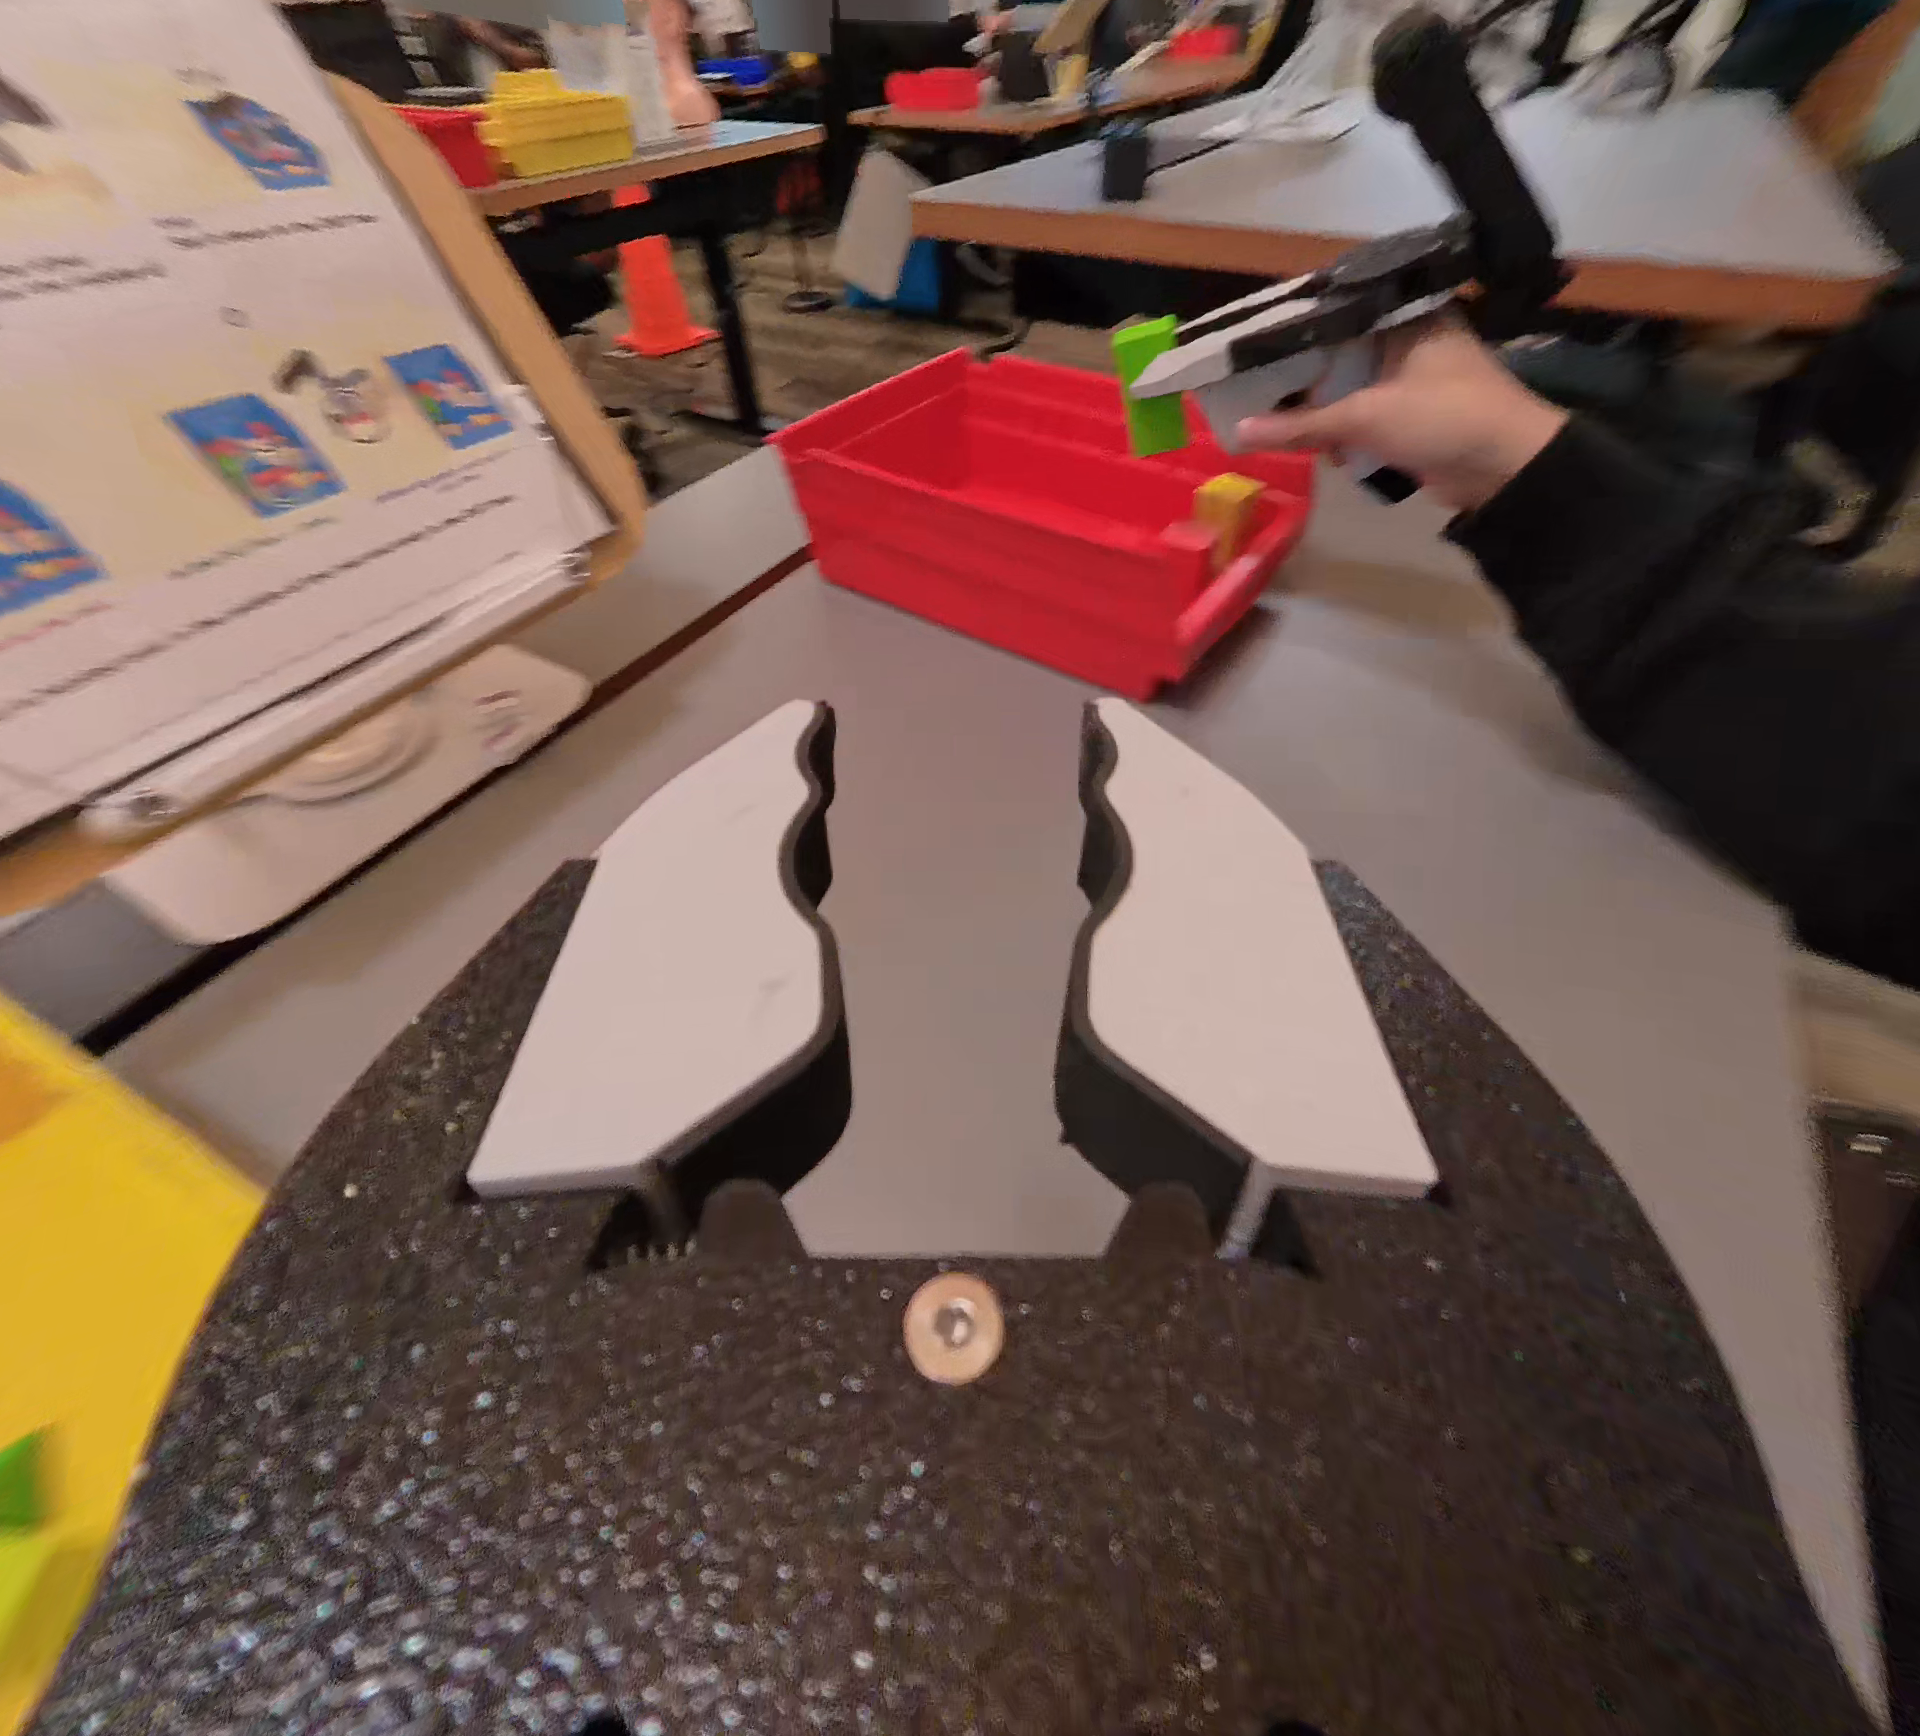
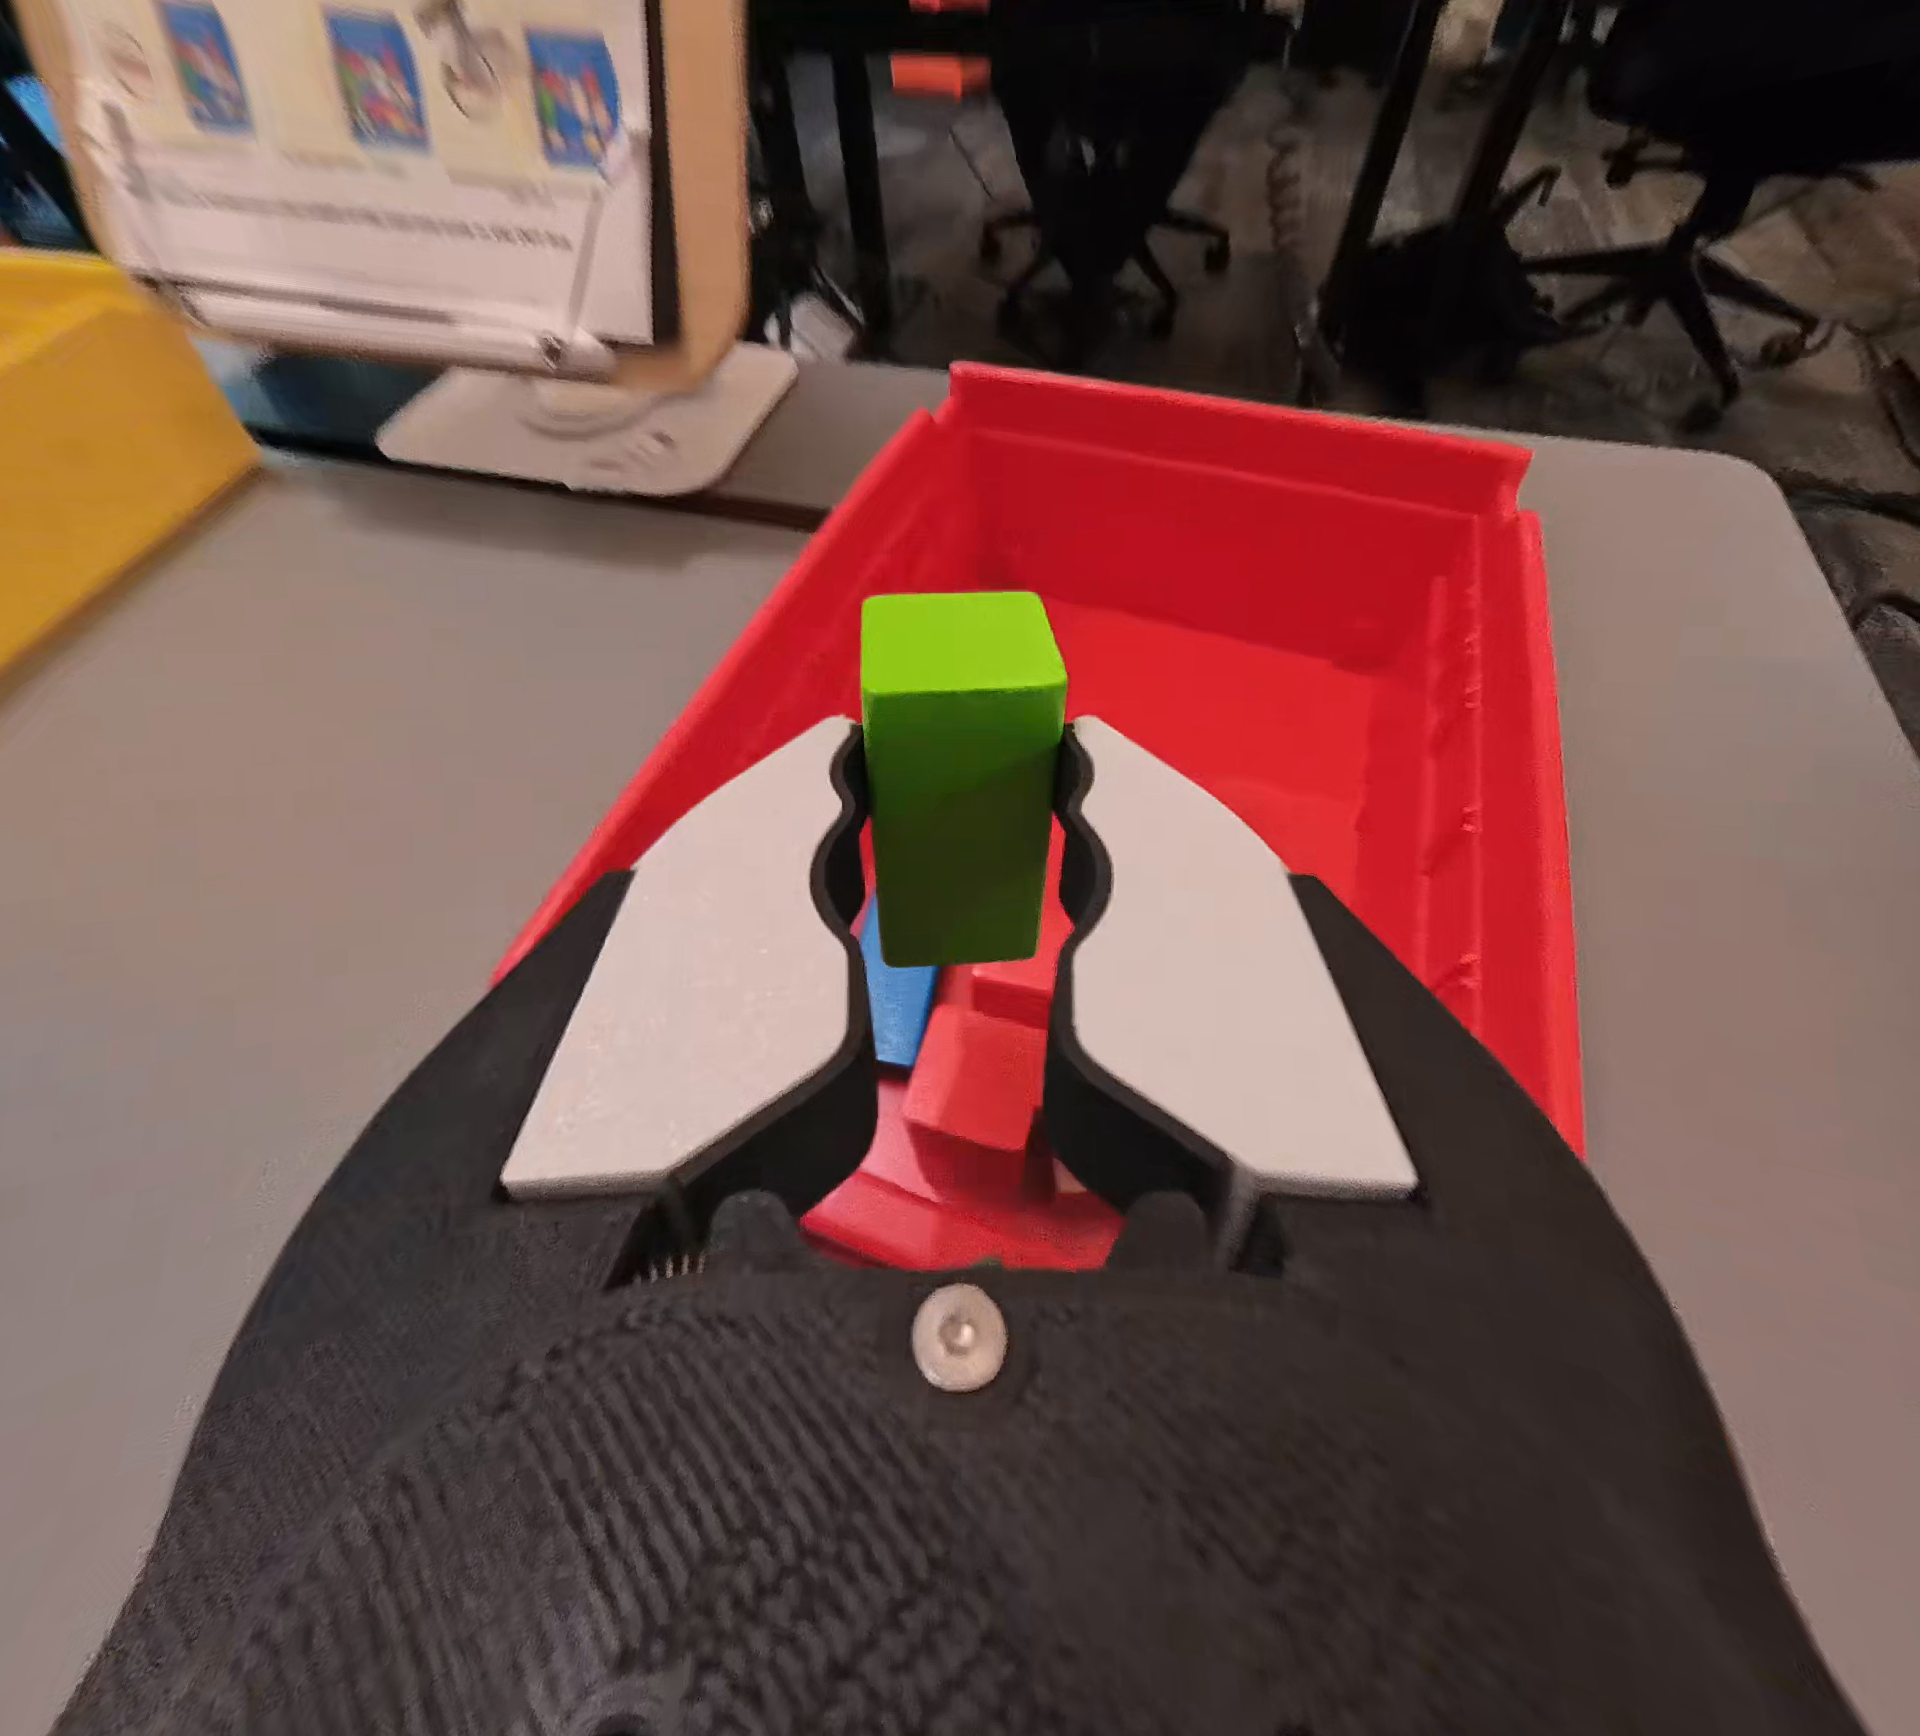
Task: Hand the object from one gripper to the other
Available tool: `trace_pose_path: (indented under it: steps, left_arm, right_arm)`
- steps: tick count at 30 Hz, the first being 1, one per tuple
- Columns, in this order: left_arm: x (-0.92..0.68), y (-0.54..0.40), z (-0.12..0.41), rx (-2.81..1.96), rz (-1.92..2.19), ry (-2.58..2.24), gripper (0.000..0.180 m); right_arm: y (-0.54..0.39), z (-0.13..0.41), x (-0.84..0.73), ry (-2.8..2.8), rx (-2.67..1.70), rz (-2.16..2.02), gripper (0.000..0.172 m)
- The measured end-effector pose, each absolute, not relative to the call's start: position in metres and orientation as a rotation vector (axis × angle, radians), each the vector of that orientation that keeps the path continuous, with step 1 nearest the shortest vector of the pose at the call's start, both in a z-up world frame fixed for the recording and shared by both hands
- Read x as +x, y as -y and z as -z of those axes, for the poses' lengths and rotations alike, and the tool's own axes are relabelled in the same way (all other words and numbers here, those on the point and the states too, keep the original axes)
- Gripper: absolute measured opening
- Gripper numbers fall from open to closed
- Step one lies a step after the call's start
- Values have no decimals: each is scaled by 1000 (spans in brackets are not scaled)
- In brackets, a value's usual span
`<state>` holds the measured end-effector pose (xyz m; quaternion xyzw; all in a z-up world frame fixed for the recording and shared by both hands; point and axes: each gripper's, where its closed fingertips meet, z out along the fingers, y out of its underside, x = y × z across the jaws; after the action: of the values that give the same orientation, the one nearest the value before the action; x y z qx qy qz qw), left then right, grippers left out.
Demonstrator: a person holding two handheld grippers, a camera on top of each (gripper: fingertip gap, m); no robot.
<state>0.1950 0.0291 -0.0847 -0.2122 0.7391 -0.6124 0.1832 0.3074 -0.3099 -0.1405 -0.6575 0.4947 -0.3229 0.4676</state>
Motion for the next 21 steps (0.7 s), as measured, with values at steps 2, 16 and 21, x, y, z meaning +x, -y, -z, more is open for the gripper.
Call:
trace_pose_path:
  steps: [2,16,21]
  left_arm:
    - [203,-43,88,-616,1595,-2050,43]
    - [235,-191,118,-1017,1255,-1959,45]
    - [233,-242,142,-1344,1308,-1945,47]
  right_arm:
    - [311,150,327,-1246,-1664,797,35]
    - [308,228,390,-1457,-2093,557,35]
    - [310,237,384,-1471,-2161,614,65]
